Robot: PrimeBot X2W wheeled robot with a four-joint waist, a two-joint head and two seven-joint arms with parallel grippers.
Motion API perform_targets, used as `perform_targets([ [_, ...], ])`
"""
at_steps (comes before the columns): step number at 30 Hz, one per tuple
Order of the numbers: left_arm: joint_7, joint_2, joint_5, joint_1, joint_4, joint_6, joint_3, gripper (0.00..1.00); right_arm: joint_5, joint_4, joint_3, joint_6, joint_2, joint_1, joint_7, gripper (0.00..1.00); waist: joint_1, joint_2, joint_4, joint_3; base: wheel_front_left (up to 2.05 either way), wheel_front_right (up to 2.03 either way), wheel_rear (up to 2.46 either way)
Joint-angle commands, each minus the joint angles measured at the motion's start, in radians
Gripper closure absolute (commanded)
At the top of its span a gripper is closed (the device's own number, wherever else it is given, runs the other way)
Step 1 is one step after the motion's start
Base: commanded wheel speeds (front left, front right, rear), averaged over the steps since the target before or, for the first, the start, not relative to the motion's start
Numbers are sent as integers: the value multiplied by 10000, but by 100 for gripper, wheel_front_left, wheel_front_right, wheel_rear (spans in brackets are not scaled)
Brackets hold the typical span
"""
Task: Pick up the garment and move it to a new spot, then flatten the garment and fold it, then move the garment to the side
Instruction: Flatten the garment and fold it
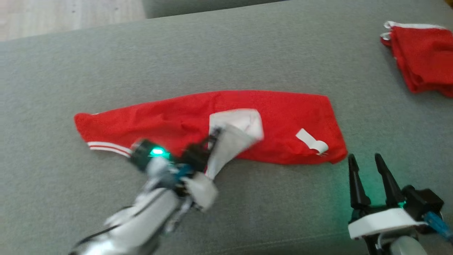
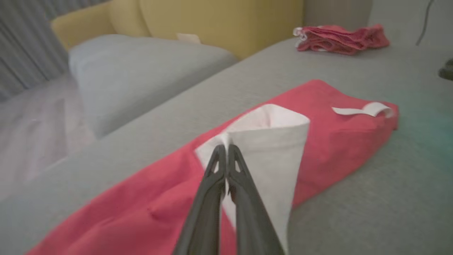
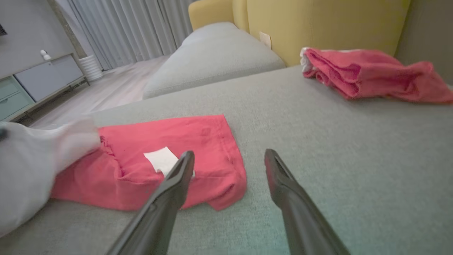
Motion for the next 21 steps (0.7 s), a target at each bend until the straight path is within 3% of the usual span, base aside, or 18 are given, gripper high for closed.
perform_targets([
  [1, -114, 662, 88, 78, -1038, 318, 724, 100, 133, -1, 119, -9, -180, 1, -38, 0, 0, 0, 201, 9, 0, 0, 0],
  [8, -116, 2408, 234, 932, -3539, 1024, 2061, 100, 393, 762, -133, -9, -43, -359, -38, 0, 0, 0, 458, 72, 0, 0, 0],
  [14, -77, 3090, 428, 1024, -3782, 1235, 2280, 100, 222, 1537, -824, -9, 125, -783, -38, 0, 0, 0, 491, 42, 0, 0, 0],
  [21, 52, 3328, 442, 1014, -4063, 1317, 2325, 100, -662, 3195, -1642, -9, 325, -1806, 91, 0, 0, 0, 556, 107, 0, 0, 0],
])
